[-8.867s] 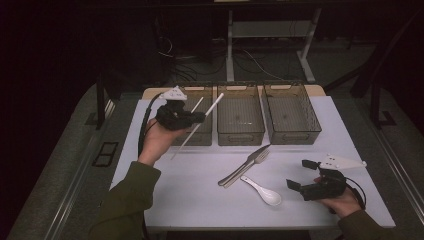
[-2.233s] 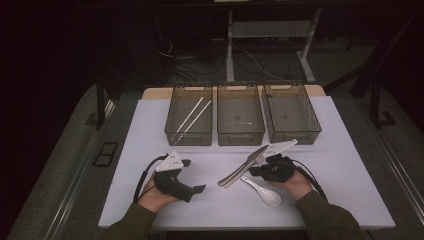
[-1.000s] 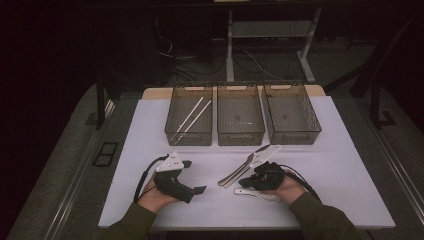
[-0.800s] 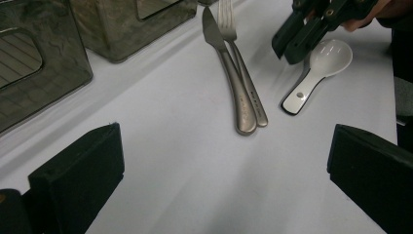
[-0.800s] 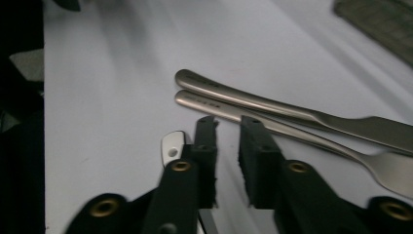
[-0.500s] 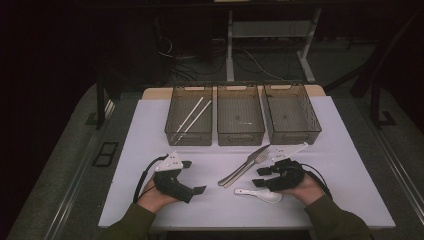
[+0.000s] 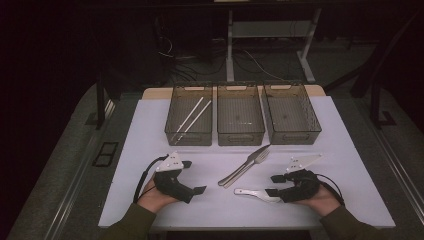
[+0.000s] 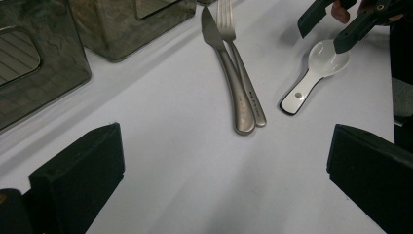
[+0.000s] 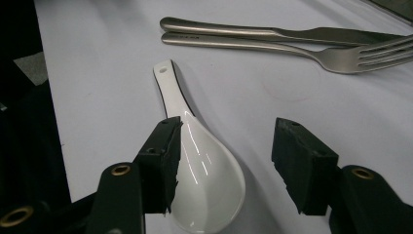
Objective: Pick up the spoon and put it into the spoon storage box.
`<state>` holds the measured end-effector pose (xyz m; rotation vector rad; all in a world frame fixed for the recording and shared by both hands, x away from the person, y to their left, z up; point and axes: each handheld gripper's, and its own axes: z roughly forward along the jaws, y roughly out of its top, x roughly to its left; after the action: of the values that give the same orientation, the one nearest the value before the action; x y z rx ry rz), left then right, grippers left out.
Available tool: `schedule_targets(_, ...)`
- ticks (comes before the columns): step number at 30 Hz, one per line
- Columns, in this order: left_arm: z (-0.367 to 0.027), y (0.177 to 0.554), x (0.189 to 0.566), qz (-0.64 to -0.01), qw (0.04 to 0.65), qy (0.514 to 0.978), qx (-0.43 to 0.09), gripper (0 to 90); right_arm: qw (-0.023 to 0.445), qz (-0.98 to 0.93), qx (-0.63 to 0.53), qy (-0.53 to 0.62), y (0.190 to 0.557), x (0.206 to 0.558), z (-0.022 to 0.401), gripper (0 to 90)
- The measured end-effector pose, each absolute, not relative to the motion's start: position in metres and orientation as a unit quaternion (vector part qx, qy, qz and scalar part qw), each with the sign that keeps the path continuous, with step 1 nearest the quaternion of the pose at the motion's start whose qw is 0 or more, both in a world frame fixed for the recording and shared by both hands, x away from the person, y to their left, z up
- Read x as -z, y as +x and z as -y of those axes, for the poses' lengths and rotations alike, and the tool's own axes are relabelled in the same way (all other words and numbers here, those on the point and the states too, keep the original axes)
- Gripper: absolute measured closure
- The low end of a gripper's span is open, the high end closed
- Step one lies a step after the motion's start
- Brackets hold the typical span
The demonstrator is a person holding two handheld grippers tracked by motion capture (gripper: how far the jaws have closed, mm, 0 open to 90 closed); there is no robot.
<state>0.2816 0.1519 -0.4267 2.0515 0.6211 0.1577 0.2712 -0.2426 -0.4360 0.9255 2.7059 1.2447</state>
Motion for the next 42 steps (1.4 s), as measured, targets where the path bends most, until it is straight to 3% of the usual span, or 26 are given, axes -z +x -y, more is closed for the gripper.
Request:
schedule_targets(24, -0.152, 0.282, 0.427, -0.253, 0.473, 0.842, -0.063, 0.0, -0.001, -0.896, -0.36, 0.259, 0.265, 0.445, 0.231, 52.1)
schedule_targets(42, -0.151, 0.281, 0.427, -0.252, 0.474, 0.841, -0.062, 0.0, -0.007, -0.909, -0.35, 0.228, 0.259, 0.442, 0.228, 74.9)
